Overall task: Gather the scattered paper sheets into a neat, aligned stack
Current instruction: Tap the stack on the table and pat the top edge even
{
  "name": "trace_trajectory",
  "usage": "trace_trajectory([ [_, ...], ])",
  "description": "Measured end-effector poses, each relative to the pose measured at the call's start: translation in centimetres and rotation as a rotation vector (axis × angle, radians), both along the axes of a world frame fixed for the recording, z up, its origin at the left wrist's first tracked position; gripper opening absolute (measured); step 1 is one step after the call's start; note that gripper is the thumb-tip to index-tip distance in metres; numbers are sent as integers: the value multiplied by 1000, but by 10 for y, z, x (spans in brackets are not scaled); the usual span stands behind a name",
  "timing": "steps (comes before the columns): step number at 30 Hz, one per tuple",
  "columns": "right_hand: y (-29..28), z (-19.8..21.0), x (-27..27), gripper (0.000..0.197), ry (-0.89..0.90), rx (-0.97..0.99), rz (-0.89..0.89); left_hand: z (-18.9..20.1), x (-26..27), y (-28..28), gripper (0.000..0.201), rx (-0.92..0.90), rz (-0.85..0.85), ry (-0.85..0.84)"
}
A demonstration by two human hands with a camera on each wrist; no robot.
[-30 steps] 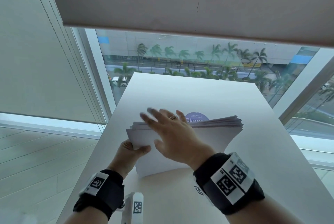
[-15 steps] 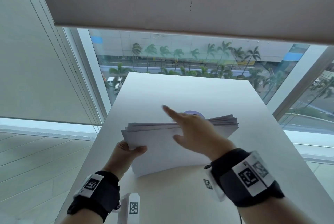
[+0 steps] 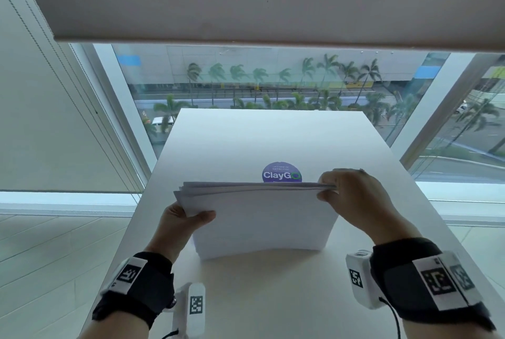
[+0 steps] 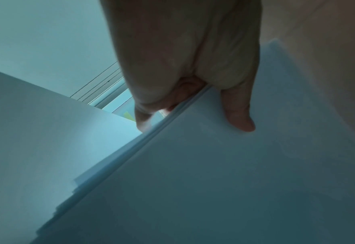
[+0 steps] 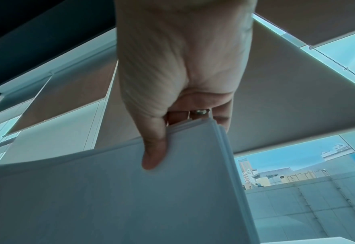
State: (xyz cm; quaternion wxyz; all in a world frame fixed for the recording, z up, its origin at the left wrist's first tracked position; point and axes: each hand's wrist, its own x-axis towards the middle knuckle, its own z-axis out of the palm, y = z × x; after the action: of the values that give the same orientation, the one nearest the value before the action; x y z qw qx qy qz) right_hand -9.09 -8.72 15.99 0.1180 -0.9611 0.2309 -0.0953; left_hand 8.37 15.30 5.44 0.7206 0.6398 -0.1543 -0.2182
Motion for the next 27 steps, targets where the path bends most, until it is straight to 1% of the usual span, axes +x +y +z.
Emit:
trace_trajectory([
  [3, -1, -5, -6, 5, -3, 65, -4, 1, 3, -1, 29, -12, 14, -8],
  [5, -4, -9, -9, 5, 16, 117, -14, 4, 3, -1, 26, 13, 3, -65],
  [7, -7, -11, -10, 3, 19, 123, -25, 6, 2, -3, 28, 37, 9, -104],
  [9, -9, -12, -9, 7, -11, 97, -31, 6, 2, -6, 32, 51, 34, -107],
  [12, -10, -11, -7, 9, -49, 41, -7, 6, 1, -8, 26, 49, 65, -107],
  [14, -8, -11, -6, 9, -76, 3, 13, 4, -1, -10, 25, 45, 87, -107],
  [20, -1, -10, -5, 11, -195, -83, 39, 1, -10, -12, 23, -16, 229, -95],
  [23, 2, -6, -5, 10, -157, -40, 35, 1, -13, -13, 23, -23, 267, -94],
  [27, 6, -6, -6, 27, -83, 21, 37, 5, -11, -11, 24, 0, 190, -88],
])
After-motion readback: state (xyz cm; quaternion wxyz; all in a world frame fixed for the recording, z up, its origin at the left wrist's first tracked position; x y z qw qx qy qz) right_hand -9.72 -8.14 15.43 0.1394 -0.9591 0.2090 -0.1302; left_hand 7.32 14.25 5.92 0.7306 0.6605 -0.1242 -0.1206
